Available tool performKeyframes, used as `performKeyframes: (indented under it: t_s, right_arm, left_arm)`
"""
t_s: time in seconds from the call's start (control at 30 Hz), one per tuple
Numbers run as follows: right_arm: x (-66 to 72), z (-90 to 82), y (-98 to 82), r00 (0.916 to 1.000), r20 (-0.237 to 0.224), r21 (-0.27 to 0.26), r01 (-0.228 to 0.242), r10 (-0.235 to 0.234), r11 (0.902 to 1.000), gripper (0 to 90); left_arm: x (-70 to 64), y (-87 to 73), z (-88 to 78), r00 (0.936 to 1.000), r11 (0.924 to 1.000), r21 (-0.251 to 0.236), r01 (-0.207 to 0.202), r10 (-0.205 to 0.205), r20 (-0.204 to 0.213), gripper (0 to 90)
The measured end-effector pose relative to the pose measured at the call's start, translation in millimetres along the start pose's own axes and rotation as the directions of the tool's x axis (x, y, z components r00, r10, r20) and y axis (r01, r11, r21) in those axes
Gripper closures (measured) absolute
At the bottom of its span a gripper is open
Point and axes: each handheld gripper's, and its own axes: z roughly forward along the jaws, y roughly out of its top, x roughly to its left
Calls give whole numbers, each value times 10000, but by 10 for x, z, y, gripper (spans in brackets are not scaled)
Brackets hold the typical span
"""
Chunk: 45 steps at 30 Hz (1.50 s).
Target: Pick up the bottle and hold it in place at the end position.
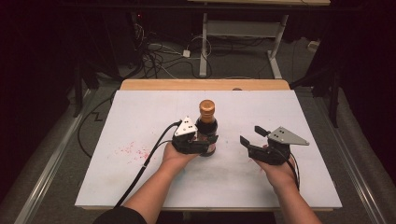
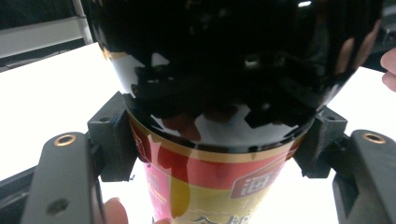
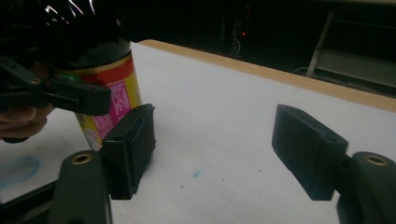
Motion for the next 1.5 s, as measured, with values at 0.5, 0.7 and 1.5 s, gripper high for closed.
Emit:
performKeyframes:
  t_s: [0.5,0.7,1.5]
  right_arm:
    - [110,167,362,9963,-770,-29,375,-376,9993,666]
    - [165,218,470,9941,-921,-76,560,-565,9984,758]
    - [308,332,809,9867,-1114,-284,1156,-1180,9929,900]
  left_arm:
    - [7,10,2,9999,9999,94,133,-133,1,262]
    - [11,10,-2,9999,9998,147,135,-135,1,262]
    - [4,-3,-12,10000,9999,141,-23,24,-13,279]
